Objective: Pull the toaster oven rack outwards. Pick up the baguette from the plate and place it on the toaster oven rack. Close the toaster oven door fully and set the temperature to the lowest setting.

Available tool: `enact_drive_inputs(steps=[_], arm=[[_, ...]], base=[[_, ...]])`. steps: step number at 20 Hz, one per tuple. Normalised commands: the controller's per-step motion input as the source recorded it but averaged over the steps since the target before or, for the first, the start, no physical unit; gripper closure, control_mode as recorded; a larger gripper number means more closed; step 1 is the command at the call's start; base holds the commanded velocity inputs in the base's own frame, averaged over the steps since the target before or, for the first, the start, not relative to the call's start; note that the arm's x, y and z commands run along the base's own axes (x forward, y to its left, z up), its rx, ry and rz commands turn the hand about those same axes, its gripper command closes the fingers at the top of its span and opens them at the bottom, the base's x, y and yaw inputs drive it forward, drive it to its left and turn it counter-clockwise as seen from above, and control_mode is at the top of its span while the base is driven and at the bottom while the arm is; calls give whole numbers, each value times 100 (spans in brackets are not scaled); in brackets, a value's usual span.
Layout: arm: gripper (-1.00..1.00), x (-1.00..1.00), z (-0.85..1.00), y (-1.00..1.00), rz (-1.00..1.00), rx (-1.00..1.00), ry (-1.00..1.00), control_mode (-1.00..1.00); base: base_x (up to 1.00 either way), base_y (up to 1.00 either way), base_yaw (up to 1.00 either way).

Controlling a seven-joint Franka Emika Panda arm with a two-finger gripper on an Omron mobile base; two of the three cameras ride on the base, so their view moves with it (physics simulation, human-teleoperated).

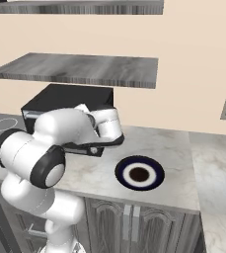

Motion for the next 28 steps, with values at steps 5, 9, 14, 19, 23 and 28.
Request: enact_drive_inputs(steps=[5, 9, 14, 19, 23, 28], arm=[[100, 7, -90, -46, 47, -43, -15, -100], [100, 22, -85, -33, 48, -47, -10, -100], [100, 23, -71, -35, 46, -50, -10, -100], [100, 8, -61, -56, 31, -56, -4, -100], [100, 0, -54, -77, 18, -57, -4, -100], [100, 3, -45, -83, 11, -46, -15, -100]], base=[[0, 0, 0], [0, 0, 0], [0, 0, 0], [0, 0, 0], [0, 0, 0], [0, 0, 0]])
